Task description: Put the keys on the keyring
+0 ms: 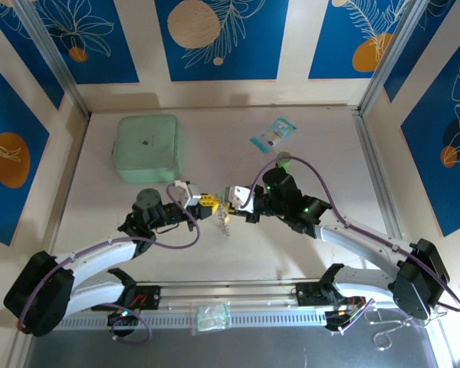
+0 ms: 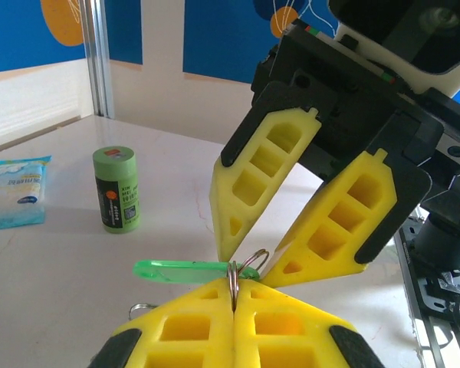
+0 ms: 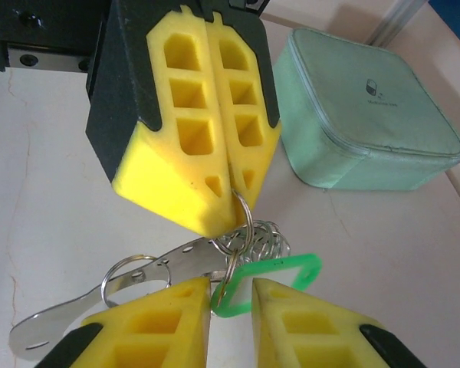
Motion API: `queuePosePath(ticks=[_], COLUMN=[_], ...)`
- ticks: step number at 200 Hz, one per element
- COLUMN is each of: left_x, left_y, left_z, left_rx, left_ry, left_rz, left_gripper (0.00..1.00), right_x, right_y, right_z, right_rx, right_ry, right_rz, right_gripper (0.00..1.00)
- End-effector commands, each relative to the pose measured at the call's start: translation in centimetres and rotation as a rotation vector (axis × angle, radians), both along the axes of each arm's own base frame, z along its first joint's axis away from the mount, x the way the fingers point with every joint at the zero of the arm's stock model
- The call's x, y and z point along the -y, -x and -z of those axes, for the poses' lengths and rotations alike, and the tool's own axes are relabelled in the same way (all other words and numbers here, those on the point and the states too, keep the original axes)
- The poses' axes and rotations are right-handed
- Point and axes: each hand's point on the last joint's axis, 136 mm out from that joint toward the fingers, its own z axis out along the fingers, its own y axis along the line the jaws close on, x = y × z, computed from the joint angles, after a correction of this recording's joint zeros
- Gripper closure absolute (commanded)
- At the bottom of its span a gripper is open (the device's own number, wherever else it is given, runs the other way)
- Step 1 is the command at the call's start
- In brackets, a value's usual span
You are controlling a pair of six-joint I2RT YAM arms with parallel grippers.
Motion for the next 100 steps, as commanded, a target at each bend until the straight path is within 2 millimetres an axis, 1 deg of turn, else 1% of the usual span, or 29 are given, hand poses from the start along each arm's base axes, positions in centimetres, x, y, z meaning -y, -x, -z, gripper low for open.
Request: queuePosePath(ticks=[1, 32, 48, 74, 100], left_x=[0.5, 0.5, 0.5, 0.5, 0.4], left_y=[0.0, 0.0, -0.1, -0.1, -0.1], left_z=[-2.9, -2.8, -2.9, -3.3, -3.7], left_rx=[0.066, 0.064, 0.068, 0.077, 0.085], left_ry=[0.062, 0.06, 0.061, 0.07, 0.082], left_rz=[0.016, 0.016, 0.011, 0.008, 0.006], left_gripper=[1.0, 1.0, 1.0, 1.0, 1.0], right_x=[-0.2, -0.3, -0.4, -0.1, 0.0], right_y=[0.4, 0.4, 0.6, 0.9, 1.6], right_z=[-1.0, -1.5, -1.5, -0.8, 0.3], right_rx=[0.04, 0.045, 0.05, 0.047, 0.027], right_ry=[-0.032, -0.054, -0.054, -0.021, 0.015], right_rz=[-0.013, -0.019, -0.028, -0.046, -0.076], right_gripper=[0.78, 0.82, 0.88, 0.99, 1.0])
